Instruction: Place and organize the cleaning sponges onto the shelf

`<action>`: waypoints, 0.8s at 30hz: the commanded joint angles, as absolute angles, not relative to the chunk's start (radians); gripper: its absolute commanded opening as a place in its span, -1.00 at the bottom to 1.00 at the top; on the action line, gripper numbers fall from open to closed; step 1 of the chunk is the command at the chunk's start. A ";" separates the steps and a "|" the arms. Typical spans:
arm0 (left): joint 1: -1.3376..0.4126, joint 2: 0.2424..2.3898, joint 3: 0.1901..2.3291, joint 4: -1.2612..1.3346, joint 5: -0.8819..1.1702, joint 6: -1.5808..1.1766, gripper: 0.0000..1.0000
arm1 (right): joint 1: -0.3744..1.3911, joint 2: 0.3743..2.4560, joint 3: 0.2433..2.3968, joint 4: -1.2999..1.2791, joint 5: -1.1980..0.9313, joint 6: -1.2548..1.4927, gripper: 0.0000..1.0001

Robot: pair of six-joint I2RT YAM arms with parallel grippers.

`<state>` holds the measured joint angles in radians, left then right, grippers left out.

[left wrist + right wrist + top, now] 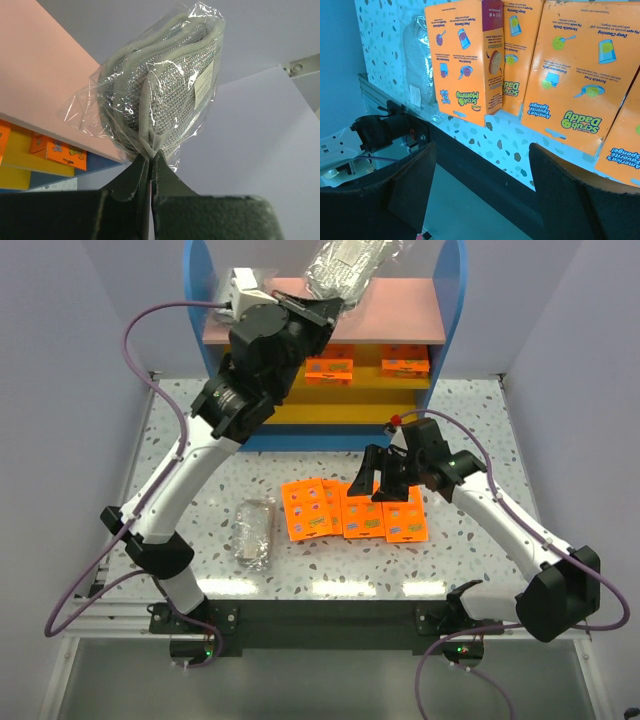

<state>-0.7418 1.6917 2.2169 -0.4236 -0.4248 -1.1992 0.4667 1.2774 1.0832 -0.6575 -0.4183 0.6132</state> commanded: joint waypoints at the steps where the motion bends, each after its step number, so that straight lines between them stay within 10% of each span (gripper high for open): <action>1: -0.772 1.724 2.289 -0.428 -0.734 -1.277 -1.00 | 0.469 1.249 1.114 -0.630 -0.422 0.615 0.56; 24: -0.744 1.934 2.321 -0.402 -0.881 -1.531 -1.00 | 0.469 1.218 1.063 -0.660 -0.440 0.592 0.57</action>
<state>-0.7658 1.9476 2.2780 -0.4427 -0.8188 -1.4788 0.4667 1.2533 1.0710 -0.6598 -0.4149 0.6098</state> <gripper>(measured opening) 0.030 0.782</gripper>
